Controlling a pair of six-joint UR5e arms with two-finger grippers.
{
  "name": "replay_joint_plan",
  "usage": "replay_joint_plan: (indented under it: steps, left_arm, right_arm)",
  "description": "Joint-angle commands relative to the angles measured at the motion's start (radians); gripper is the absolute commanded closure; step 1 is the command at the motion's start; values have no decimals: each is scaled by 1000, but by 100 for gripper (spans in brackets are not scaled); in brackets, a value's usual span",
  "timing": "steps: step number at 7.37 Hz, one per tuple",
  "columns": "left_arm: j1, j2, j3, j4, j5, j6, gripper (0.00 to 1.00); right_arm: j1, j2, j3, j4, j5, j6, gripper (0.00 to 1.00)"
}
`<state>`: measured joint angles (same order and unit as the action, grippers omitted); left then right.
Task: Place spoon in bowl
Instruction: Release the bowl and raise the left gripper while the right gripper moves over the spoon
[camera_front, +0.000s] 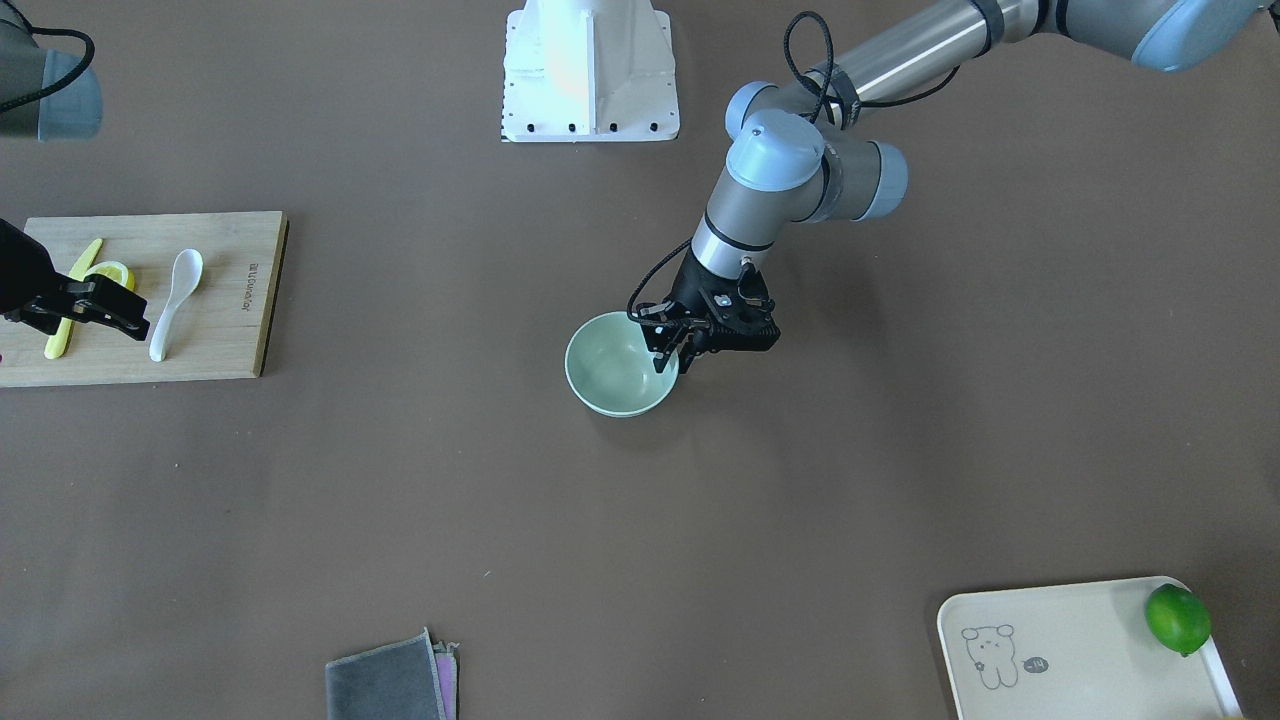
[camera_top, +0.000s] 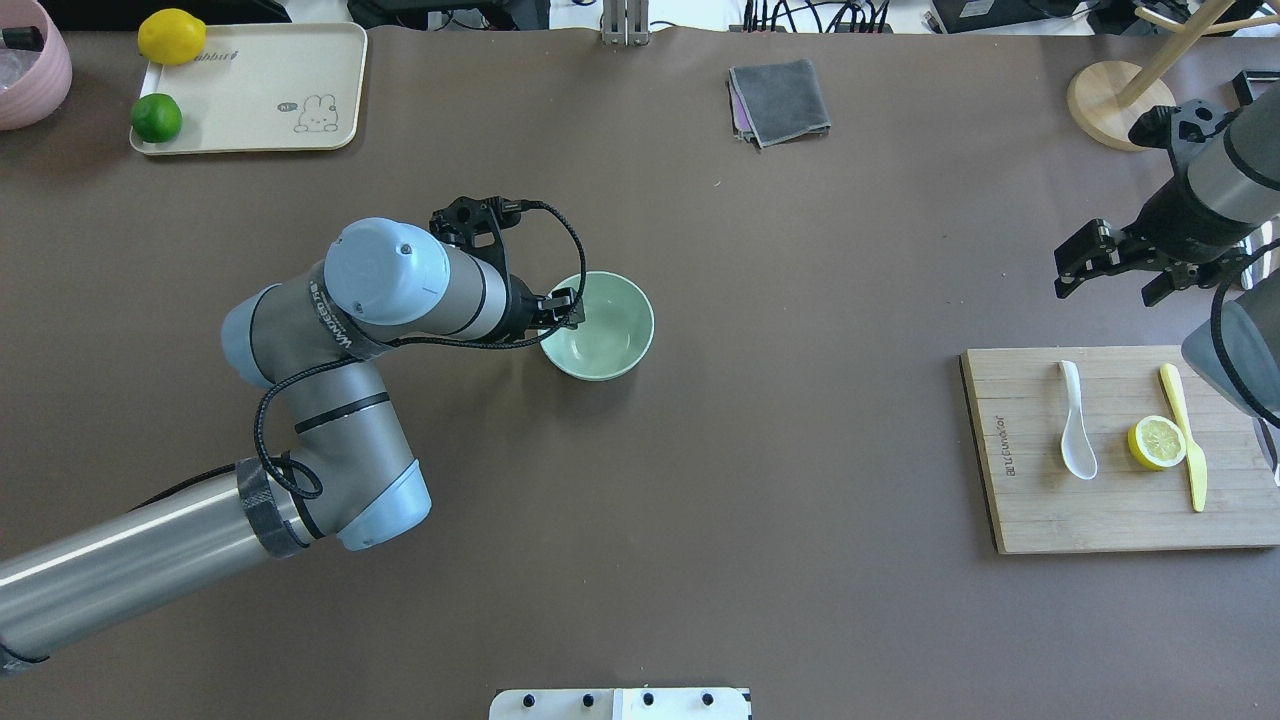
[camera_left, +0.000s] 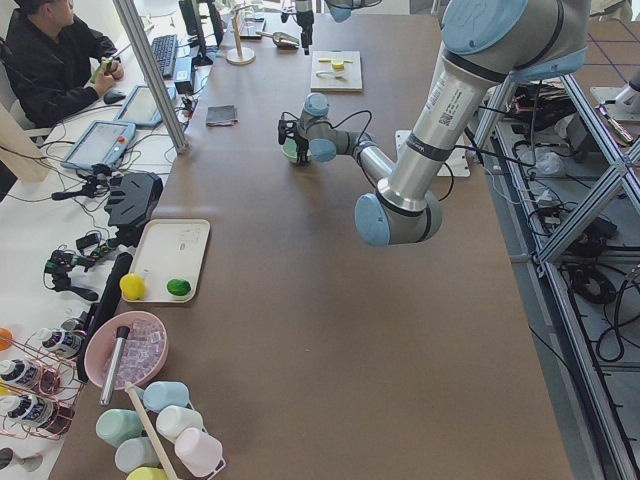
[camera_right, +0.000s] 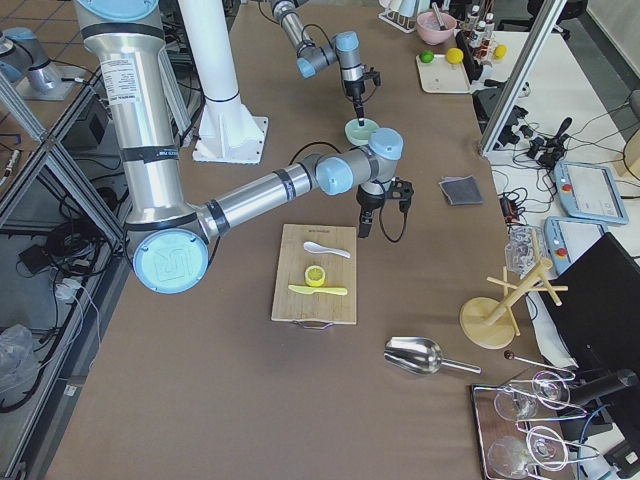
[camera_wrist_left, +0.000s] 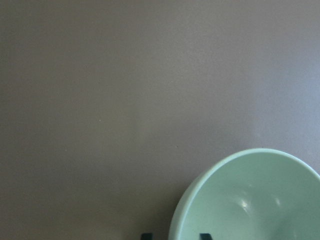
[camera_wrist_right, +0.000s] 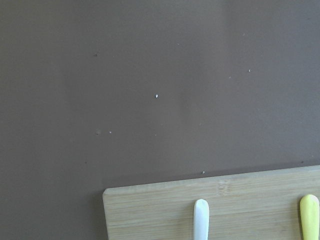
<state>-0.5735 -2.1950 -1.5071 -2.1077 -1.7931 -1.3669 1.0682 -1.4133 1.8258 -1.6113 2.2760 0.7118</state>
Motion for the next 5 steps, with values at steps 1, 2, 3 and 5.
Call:
replay_joint_plan:
  steps: [1,2,3,5]
  left_arm:
    - [-67,3,-33,43,-58,66,2]
    - [-92,8,-35,44,-67,106,2]
    - [-123,9,-35,45,-66,135,2]
    - [-141,9,-33,45,-65,137,2]
  right_arm:
    - [-28,-1,-43,-1,-24,2,0]
    - [-37,-1,-62,-1,-33,2,0]
    - [-51,-3,-77,-1,-47,2,0]
    - [-91,-13,-76,1,-49,52,0]
